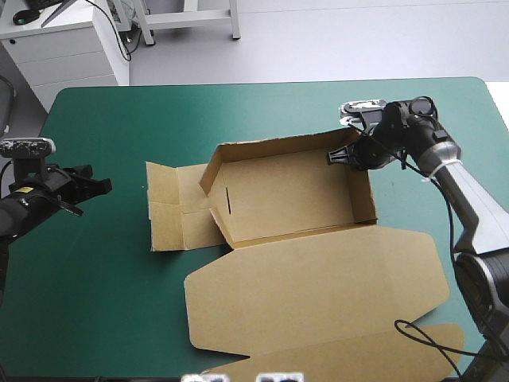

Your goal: Fold the box

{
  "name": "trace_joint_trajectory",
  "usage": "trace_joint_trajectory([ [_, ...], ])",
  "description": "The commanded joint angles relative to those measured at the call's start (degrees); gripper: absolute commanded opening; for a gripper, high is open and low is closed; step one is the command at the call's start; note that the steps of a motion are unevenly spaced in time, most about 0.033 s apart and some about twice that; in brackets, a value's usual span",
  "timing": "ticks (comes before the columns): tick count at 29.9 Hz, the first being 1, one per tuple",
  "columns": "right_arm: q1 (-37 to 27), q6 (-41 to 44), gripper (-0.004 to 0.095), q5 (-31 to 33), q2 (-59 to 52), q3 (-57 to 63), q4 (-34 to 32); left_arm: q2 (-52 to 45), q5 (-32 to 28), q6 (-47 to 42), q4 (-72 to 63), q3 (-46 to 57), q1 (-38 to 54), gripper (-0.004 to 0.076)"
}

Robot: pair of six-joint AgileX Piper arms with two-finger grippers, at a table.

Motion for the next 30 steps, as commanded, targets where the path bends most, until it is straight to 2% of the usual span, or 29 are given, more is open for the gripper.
trace_joint_trajectory([
  [1, -0.09, -0.79, 0.0246, -1.48, 0.59, -5.22, 2.65, -0.84, -1.57, 0.08, -2.17, -1.56, 0.12, 0.0008],
  [6, -0.09, 0.0, 0.047, -2.15, 3.64, -9.24, 3.29, -0.84, -1.33, 0.08, -2.28, -1.56, 0.12, 0.0007],
  [9, -0.09, 0.74, 0.0553, -3.63, 4.02, -10.63, 3.29, -0.6, -1.23, 0.21, -4.66, -1.56, 0.12, 0.0008],
  [12, -0.09, 0.89, 0.0557, -1.5, 4.02, -12.74, 3.04, -0.09, -0.78, 0.21, -6.41, -1.56, 0.12, 0.0007],
  [19, -0.09, 3.36, 0.0557, 12.71, 4.02, -15.97, -2.88, 0.17, -0.65, 0.09, -6.41, -1.56, 0.12, 0.0007],
  [25, -0.09, 3.36, 0.0553, 12.66, 4.13, -12.4, 0.03, 0.17, -0.76, 0.09, -6.25, -1.56, 0.12, 0.0007],
  [30, -0.09, 3.36, 0.0553, 12.08, 4.5, -7.59, 0.01, 0.17, -0.66, 0.09, -6.25, -1.56, 0.12, 0.0007],
])
